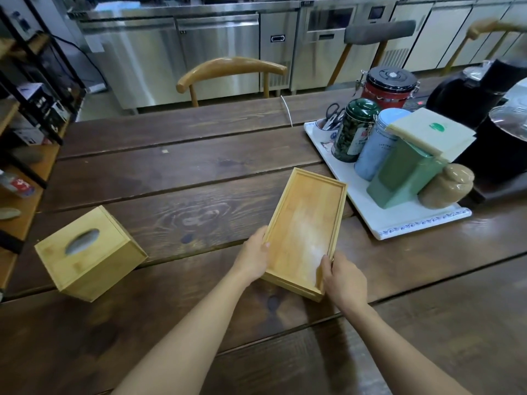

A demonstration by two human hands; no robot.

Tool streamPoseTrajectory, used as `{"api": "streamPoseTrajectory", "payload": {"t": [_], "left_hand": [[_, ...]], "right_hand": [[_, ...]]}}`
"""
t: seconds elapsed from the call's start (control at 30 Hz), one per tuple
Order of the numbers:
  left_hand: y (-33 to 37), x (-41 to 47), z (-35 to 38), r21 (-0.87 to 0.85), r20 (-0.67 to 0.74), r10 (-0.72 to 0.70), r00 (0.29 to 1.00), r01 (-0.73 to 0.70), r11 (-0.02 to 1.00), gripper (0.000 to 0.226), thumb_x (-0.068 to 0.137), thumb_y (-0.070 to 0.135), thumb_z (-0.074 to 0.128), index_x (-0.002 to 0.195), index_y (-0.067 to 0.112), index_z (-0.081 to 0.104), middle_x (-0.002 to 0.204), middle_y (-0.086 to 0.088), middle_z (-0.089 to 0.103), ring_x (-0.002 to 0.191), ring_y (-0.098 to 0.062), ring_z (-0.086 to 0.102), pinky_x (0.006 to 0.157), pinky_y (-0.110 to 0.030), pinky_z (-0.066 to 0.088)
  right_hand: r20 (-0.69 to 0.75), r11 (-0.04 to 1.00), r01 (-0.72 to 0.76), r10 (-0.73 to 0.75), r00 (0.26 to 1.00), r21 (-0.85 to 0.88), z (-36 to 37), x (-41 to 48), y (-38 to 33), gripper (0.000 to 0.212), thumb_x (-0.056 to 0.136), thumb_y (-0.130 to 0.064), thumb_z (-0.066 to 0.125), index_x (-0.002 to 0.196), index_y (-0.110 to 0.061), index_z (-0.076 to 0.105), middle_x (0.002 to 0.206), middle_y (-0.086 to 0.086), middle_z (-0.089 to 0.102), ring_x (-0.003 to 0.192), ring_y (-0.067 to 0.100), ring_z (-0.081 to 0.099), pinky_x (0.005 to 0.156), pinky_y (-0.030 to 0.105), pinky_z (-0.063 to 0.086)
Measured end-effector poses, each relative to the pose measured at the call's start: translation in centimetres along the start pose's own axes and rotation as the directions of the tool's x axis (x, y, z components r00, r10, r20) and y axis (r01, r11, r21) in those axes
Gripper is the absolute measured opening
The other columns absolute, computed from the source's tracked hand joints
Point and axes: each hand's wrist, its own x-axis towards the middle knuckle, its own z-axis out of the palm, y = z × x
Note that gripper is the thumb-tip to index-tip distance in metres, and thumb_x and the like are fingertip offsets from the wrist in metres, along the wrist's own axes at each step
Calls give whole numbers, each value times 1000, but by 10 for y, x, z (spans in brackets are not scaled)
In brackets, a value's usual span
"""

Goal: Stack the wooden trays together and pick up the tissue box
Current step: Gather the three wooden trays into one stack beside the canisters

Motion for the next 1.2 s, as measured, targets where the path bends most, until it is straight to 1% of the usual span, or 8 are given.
{"api": "streamPoseTrajectory", "payload": {"t": [0.1, 0.2, 0.3, 0.43, 0.6, 0.77, 0.93, 1.2], "left_hand": [[-2, 2, -1, -27, -4, -17, 1000, 17, 999, 38, 98, 10, 39, 134, 22, 49, 120, 8, 56, 112, -14, 52, 95, -30, 42], [-5, 2, -1, -76, 2, -50, 999, 50, 996, 37, 98, 17, 42, 133, 24, 49, 121, 7, 57, 114, -16, 53, 101, -35, 43], [-10, 0, 2, -141, 37, -53, 998, 58, 988, 39, 99, 22, 40, 136, 28, 47, 130, 7, 57, 121, -16, 52, 107, -39, 40], [-13, -1, 5, -224, 66, -47, 997, 60, 973, 42, 101, 21, 38, 141, 31, 42, 131, 11, 53, 123, -12, 48, 107, -32, 37], [-13, 3, 10, -282, 29, -73, 997, 78, 956, 43, 100, 20, 40, 143, 29, 40, 136, 7, 53, 123, -13, 48, 103, -29, 38], [1, 8, 28, -389, -56, -107, 993, 77, 918, 44, 101, 18, 39, 143, 29, 40, 132, 11, 52, 115, -7, 45, 98, -25, 35], [22, 27, 49, -435, -125, -142, 982, 74, 897, 46, 101, 20, 37, 146, 29, 34, 140, 7, 48, 123, -12, 45, 99, -24, 32], [52, 66, 74, -502, -176, -208, 962, 94, 860, 48, 100, 18, 38, 147, 29, 34, 144, 0, 48, 129, -20, 46, 105, -32, 34]], "right_hand": [[4, 1000, -13, 13, 1000, -15, 0, 0, 1, 36, 95, -35, 35, 93, -3, 51, 87, 17, 68, 83, 38, 63, 69, 39, 44], [30, 975, -85, 81, 996, 204, -3, 2, 2, 40, 91, -40, 43, 112, -8, 53, 96, 6, 65, 89, 28, 61, 75, 36, 45], [144, 795, -180, 118, 983, 580, -5, 0, -4, 42, 92, -30, 50, 126, -7, 45, 111, 5, 57, 96, 18, 51, 81, 31, 39], [198, 588, -219, 101, 975, 779, 6, -6, -10, 33, 94, -12, 45, 127, -15, 44, 113, 2, 53, 104, 17, 51, 87, 30, 39], [216, 575, -236, 104, 971, 784, 12, 3, -5, 40, 94, -8, 40, 134, -17, 41, 121, 0, 54, 114, 21, 52, 104, 42, 40], [261, 598, -247, 64, 963, 763, -7, 34, -3, 40, 94, -3, 39, 131, -15, 44, 116, 1, 56, 108, 19, 54, 96, 34, 43], [332, 682, -277, 53, 942, 677, -25, 87, 6, 36, 91, -3, 43, 126, -10, 51, 112, 5, 64, 108, 26, 60, 100, 45, 45], [361, 773, -260, 43, 931, 579, -47, 152, 12, 34, 88, 0, 47, 119, -7, 57, 104, 14, 67, 90, 28, 62, 91, 47, 48]]}}
